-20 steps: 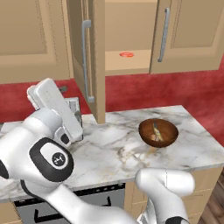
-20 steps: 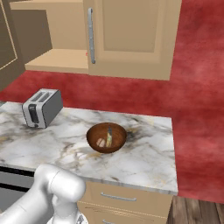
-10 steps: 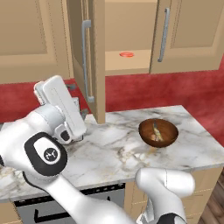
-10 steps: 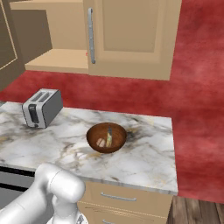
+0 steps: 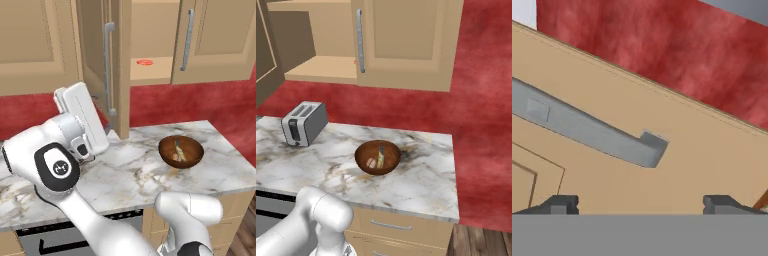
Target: Open the cabinet. Pick the tangerine and banana from the cabinet and place them into the bowl. Then close the cabinet.
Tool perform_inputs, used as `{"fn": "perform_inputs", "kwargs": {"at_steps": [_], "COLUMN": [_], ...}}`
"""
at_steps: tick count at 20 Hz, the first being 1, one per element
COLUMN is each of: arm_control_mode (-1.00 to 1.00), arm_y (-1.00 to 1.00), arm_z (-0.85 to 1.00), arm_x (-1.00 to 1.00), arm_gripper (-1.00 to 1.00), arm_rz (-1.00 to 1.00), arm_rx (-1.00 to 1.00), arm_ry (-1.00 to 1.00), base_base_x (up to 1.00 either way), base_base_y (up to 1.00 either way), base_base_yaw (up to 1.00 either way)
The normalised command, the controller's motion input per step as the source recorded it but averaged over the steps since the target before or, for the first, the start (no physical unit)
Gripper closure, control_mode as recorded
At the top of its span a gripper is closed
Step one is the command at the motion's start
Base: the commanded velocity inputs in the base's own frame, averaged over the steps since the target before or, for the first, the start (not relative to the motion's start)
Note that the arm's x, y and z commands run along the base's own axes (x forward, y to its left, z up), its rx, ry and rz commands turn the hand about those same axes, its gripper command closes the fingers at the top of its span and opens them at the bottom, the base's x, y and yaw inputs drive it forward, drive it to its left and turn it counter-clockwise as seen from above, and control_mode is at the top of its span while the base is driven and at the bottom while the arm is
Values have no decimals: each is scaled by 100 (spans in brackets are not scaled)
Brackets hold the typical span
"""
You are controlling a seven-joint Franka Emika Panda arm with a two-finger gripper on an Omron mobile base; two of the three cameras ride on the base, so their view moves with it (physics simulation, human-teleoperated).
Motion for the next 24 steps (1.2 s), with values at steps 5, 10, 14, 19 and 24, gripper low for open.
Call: {"fn": "perform_inputs", "kwargs": {"at_steps": [5, 10, 14, 19, 24], "arm_control_mode": [-100, -100, -100, -100, -100], "arm_y": [-50, -58, -65, -61, -53], "arm_z": [0, 0, 1, 2, 4], "arm_x": [2, 23, 39, 57, 68], "arm_gripper": [-100, -100, -100, -100, -100], "arm_rz": [-7, 0, 0, 0, 0], "arm_rx": [0, 0, 0, 0, 0], "arm_ry": [0, 0, 0, 0, 0], "base_base_x": [0, 0, 0, 0, 0], "base_base_y": [0, 0, 0, 0, 0], "base_base_yaw": [0, 0, 0, 0, 0]}}
